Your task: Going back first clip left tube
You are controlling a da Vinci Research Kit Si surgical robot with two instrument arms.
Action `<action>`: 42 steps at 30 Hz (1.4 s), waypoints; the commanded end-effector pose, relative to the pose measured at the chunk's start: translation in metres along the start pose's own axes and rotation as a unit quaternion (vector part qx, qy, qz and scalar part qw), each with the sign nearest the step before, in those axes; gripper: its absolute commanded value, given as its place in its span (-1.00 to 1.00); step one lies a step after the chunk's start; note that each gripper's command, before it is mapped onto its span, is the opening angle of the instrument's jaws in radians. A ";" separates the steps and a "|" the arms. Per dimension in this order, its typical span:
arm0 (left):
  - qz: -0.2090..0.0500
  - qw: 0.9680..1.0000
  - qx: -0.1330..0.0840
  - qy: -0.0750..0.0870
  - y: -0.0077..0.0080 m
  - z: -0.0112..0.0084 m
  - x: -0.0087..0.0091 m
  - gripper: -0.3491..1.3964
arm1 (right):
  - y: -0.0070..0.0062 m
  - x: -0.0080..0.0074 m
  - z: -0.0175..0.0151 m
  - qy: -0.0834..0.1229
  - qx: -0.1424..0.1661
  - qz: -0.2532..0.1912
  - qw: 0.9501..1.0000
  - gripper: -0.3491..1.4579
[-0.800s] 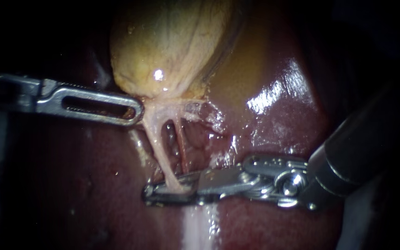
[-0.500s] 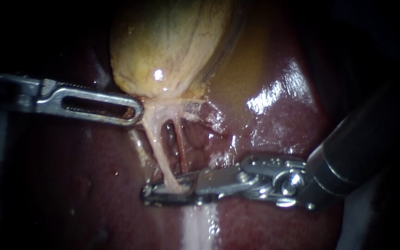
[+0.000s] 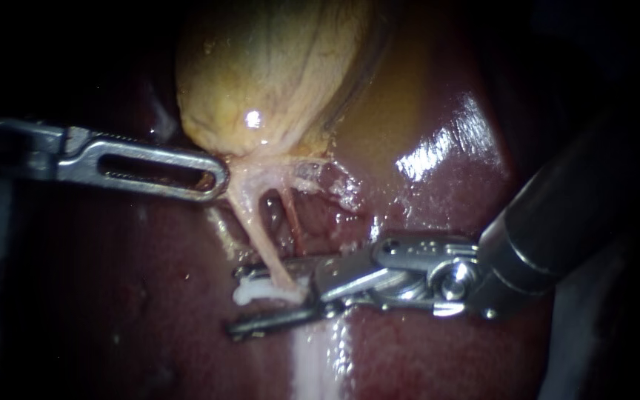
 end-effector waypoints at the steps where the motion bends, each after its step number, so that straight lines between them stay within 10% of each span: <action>1: 0.000 1.000 0.000 0.000 0.0000 0.0000 0.0000 -1.00 | 0.0000 0.0002 -0.0003 0.001 -0.002 -0.001 1.000 -0.07; 42: 0.001 1.000 0.001 0.001 -0.0001 0.0003 -0.0002 -1.00 | -0.0010 0.0058 -0.0169 0.007 -0.021 -0.052 0.998 -0.07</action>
